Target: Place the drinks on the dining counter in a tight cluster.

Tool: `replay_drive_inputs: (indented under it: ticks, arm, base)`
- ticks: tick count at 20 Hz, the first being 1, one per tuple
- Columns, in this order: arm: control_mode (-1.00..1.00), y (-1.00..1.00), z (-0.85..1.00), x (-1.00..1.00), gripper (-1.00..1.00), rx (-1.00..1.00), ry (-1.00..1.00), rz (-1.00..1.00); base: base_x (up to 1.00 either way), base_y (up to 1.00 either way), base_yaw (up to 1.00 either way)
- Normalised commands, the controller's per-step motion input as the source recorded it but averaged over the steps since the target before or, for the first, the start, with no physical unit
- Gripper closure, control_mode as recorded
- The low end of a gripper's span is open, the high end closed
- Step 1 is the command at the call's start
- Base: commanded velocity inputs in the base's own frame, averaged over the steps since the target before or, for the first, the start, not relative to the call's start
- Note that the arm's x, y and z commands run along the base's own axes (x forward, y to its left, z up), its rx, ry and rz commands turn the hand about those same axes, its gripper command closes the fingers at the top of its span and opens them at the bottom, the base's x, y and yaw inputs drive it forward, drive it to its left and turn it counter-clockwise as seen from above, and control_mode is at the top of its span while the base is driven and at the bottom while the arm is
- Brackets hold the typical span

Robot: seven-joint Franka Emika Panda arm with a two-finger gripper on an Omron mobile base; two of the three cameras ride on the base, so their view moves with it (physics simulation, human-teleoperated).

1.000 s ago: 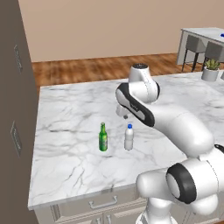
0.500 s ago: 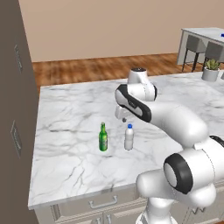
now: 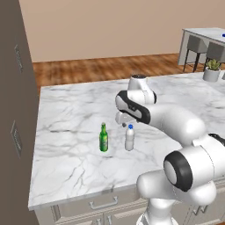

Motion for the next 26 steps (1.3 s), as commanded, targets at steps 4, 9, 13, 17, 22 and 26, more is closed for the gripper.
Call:
replay_drive_inputs:
  ticks: [4, 9, 13, 17, 22, 26]
  arm:
    - [-1.00, 0.00, -0.08, 0.26, -1.00, 0.00, 0.00, 0.00]
    - [-1.00, 0.00, 0.00, 0.17, -1.00, 0.00, 0.00, 0.00]
    - [-1.00, 0.00, -0.01, -0.02, -1.00, 0.00, 0.00, 0.00]
    - [-1.00, 0.00, -0.02, -0.19, -1.00, 0.00, 0.00, 0.00]
    - [-1.00, 0.00, 0.00, 0.00, -1.00, 0.00, 0.00, 0.00]
    - [-1.00, 0.00, 0.00, 0.11, -1.00, 0.00, 0.00, 0.00]
  base:
    - [0.00, 0.00, 0.00]
    - [0.00, 0.00, 0.00]
    - [0.00, 0.00, 0.00]
    - [0.00, 0.00, 0.00]
    - [0.00, 0.00, 0.00]
    - [0.00, 0.00, 0.00]
